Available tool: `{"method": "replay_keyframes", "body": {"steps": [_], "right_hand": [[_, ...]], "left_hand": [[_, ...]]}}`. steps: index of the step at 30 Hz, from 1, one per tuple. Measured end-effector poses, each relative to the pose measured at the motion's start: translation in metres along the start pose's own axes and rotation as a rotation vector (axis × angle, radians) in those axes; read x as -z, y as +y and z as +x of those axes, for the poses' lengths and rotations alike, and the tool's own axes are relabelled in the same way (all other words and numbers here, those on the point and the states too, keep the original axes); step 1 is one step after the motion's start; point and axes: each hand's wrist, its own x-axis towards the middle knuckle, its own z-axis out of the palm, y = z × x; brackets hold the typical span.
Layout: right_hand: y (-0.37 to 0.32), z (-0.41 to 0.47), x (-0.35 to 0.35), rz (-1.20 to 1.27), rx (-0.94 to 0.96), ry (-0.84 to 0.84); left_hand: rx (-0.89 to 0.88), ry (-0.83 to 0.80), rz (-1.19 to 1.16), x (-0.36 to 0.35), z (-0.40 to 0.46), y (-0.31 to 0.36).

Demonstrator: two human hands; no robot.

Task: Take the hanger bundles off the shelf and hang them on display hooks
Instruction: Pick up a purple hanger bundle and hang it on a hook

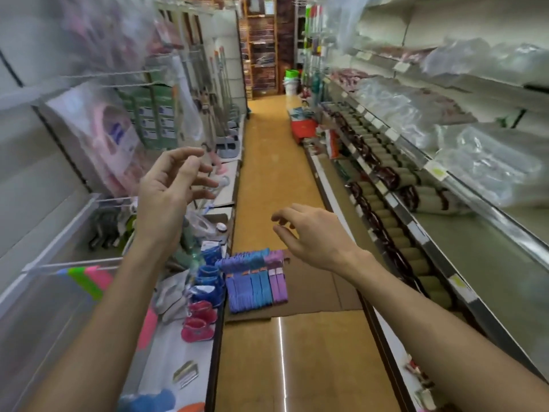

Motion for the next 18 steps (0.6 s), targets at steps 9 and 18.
{"method": "replay_keyframes", "body": {"steps": [9,18], "right_hand": [[0.081,0.042,-0.043,-0.014,-0.205,-0.111],[0.188,0.124,-0.110,0.044,-0.299,-0.230]], "left_hand": [[0.178,-0.031,-0.067,-0.027,0.074,-0.088],[0.299,-0.023,0.035,-0.072,0.170,-0.184]]}}
